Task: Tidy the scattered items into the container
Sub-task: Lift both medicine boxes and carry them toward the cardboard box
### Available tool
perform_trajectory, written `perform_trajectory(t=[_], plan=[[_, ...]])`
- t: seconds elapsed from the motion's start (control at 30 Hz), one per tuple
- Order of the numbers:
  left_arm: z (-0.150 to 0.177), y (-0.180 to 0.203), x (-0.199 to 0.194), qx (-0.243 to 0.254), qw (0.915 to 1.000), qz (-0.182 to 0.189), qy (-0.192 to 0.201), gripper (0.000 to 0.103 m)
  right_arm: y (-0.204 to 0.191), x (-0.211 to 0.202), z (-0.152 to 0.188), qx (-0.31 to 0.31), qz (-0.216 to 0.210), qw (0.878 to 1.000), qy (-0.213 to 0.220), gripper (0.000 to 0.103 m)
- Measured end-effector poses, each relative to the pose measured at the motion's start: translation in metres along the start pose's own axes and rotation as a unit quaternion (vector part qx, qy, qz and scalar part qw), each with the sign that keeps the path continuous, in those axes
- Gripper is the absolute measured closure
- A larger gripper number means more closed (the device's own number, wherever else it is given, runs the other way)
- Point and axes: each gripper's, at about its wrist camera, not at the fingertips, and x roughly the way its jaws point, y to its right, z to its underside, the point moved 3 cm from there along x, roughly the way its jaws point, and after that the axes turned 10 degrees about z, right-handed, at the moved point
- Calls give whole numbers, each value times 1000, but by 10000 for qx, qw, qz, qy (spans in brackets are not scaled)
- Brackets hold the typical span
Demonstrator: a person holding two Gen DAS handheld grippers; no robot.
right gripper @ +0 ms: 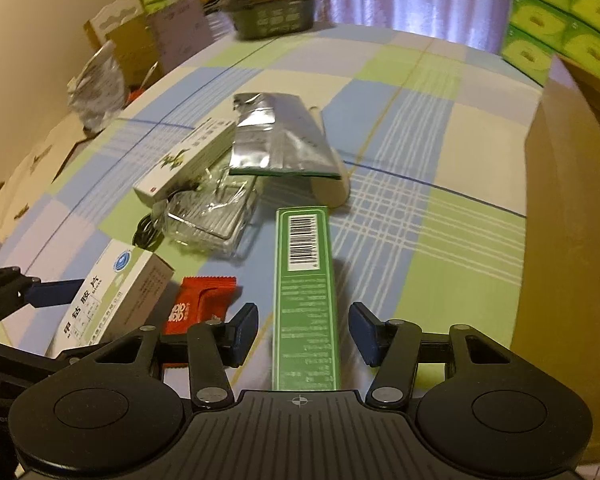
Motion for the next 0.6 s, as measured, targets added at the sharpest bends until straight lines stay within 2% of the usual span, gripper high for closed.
perform_trajectory(t=[0.2, 0.23, 0.27, 0.3, 0.4, 0.43, 0.47, 0.6], plan=[[1, 1, 1, 13, 10000, 7, 5, 33, -1, 7, -1, -46, 40, 9999, -82, 45], [1, 1, 1, 6, 10000, 14, 6, 33, -1, 8, -1, -56, 50, 9999, -100, 47], [1, 1, 1, 2, 10000, 19, 7, 33, -1, 9, -1, -74, 61, 9999, -115, 59], [1, 1, 1, 12, 10000, 15, 4, 33, -1, 10, -1, -97, 60, 9998, -136, 63], [1, 2, 1, 21, 10000, 30, 5, 33, -3, 14, 0, -185, 99, 9996, -211, 65], [1, 2, 1, 25, 10000, 35, 7, 33, -4, 14, 1, -205, 122, 9995, -227, 70], [0, 3, 1, 29, 10000, 37, 10, 33, -4, 15, 1, -228, 143, 9994, -224, 70], [-1, 5, -1, 48, 10000, 40, 35, 33, -2, 8, -1, -130, 124, 9998, -25, 70]])
